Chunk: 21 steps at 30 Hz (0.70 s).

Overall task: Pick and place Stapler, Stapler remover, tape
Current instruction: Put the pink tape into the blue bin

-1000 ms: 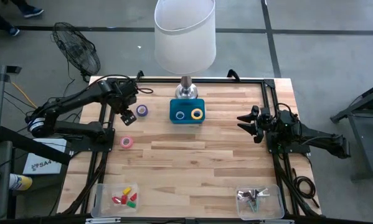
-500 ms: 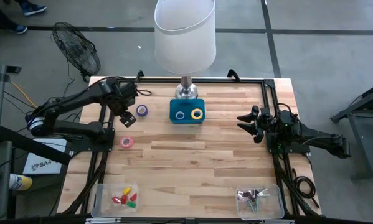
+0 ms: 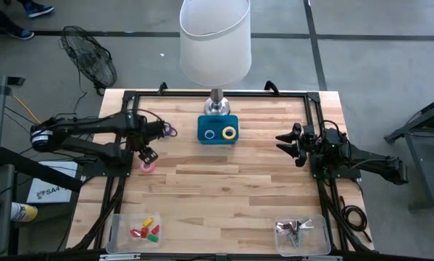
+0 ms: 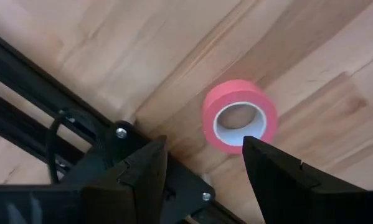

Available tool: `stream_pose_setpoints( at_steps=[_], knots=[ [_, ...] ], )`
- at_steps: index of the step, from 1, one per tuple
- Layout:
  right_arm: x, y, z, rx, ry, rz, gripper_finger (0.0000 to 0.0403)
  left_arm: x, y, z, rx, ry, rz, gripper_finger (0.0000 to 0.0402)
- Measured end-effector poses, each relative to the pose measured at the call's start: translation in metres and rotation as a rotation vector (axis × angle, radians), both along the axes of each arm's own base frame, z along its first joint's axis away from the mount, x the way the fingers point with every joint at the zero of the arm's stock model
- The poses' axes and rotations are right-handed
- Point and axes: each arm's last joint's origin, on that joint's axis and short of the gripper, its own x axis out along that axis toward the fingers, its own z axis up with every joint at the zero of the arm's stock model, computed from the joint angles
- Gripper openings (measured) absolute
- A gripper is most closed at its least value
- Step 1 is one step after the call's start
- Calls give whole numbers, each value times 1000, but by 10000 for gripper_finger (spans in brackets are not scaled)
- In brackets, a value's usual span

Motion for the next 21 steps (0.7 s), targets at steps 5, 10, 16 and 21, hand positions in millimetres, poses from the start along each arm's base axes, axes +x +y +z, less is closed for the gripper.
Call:
stream_pose_setpoints(
  at_steps=[5,10,16,21],
  knots=[
    [0,0,0,0,0,0,186,1,-6,-12,-2,-15,-103,204],
    [0,0,0,0,-1,0,186,3,-8,-14,-34,-37,-219,204],
    [0,0,0,0,-1,0,186,3,-8,-14,-41,-40,-231,188],
    [0,0,0,0,-1,0,186,3,-8,-15,-31,-37,-194,170]
  ],
)
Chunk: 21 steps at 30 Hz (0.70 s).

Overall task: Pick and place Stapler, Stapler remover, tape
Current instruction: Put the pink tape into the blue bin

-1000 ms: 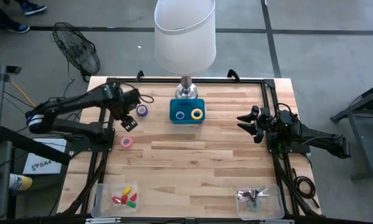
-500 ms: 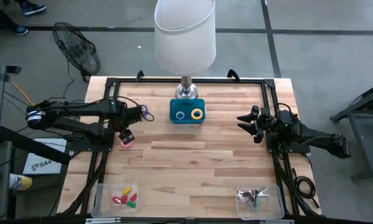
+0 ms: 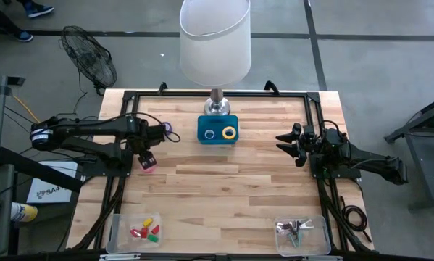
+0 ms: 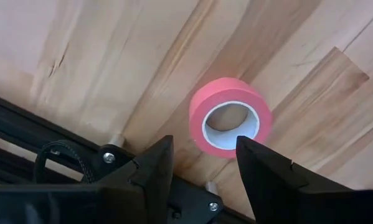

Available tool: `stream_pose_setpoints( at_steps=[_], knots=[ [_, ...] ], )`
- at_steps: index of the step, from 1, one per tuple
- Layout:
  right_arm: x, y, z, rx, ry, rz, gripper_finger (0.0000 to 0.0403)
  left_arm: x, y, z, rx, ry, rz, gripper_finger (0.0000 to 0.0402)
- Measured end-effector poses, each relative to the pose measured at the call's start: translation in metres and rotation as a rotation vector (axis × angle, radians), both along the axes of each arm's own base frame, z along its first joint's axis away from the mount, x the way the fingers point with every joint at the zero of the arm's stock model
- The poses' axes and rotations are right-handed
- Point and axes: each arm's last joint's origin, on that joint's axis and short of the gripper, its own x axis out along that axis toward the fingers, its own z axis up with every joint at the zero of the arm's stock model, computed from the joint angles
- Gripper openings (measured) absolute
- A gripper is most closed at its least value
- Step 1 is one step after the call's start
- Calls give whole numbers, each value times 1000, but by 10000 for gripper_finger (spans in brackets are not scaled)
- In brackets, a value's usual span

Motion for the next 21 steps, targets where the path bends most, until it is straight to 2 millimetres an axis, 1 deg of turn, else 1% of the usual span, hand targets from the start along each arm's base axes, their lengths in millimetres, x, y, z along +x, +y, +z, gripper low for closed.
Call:
stream_pose_setpoints(
  at_steps=[16,18,21],
  knots=[
    [0,0,0,0,-1,0,186,4,1,0,12,-36,131,166],
    [0,0,0,0,-1,0,186,6,1,0,-2,-59,140,172],
    [0,0,0,0,-1,0,186,9,1,0,-14,-83,159,191]
  ],
)
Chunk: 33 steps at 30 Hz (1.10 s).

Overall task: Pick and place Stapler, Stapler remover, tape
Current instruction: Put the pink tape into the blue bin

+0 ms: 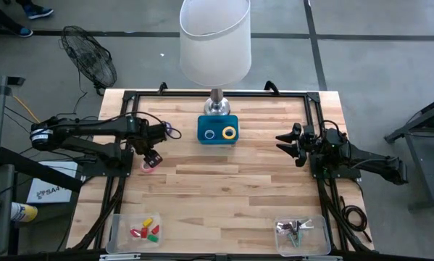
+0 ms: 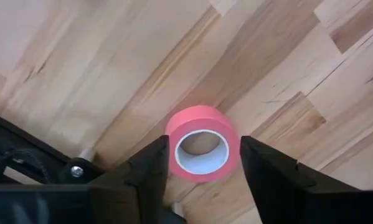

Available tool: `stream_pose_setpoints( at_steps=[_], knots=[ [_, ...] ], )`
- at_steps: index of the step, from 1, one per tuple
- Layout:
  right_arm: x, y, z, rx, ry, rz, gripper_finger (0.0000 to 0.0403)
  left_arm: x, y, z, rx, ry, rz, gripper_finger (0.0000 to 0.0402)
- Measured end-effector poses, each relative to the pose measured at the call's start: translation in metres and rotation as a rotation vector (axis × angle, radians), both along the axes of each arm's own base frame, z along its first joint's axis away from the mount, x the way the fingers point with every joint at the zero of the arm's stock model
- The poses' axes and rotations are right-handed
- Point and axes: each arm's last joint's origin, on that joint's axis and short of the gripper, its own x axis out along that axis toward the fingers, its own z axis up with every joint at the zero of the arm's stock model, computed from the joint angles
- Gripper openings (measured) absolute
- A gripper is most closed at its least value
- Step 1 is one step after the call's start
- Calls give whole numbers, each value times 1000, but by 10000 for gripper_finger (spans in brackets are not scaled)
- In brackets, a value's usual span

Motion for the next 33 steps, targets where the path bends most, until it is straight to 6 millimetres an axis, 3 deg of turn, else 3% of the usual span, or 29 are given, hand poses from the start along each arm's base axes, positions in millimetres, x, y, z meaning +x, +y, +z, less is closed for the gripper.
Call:
stream_pose_setpoints(
  at_steps=[8,26,33],
  knots=[
    [0,0,0,0,0,0,186,4,-1,-4,-76,19,34,237],
    [0,0,0,0,0,0,186,24,-34,-25,-113,147,53,238],
    [0,0,0,0,0,0,186,31,-36,-36,-108,197,52,238]
  ],
)
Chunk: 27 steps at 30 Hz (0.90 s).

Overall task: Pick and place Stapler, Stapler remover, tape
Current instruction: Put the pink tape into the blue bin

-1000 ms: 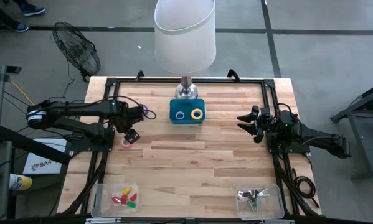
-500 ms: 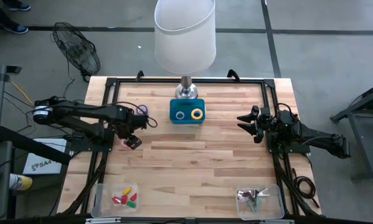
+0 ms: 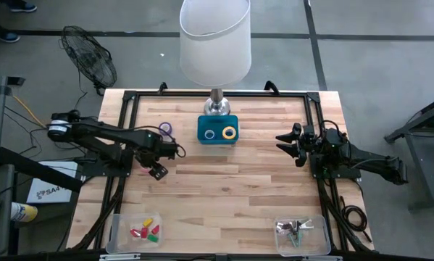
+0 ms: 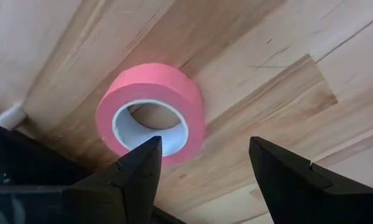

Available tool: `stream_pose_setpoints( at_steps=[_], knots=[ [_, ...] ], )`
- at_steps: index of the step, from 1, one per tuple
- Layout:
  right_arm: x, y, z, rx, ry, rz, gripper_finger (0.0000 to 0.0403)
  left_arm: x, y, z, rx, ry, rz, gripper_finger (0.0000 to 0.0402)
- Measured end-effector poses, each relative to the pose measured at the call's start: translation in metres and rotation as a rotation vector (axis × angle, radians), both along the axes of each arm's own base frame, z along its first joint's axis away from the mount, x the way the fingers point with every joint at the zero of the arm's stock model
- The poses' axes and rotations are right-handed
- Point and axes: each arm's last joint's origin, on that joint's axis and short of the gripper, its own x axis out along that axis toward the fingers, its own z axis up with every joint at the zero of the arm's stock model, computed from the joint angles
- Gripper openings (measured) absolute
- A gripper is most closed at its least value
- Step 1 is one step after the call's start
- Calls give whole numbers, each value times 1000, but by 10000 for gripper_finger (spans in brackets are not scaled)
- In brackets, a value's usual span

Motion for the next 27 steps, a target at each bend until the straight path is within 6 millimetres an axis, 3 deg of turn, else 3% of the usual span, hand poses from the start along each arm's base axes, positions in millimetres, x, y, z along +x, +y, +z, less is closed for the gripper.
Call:
stream_pose_setpoints(
  at_steps=[9,27],
  knots=[
    [0,0,0,0,0,0,186,10,0,-13,5,16,-4,227],
    [0,0,0,0,0,0,186,14,1,-23,29,47,-41,116]
  ],
)
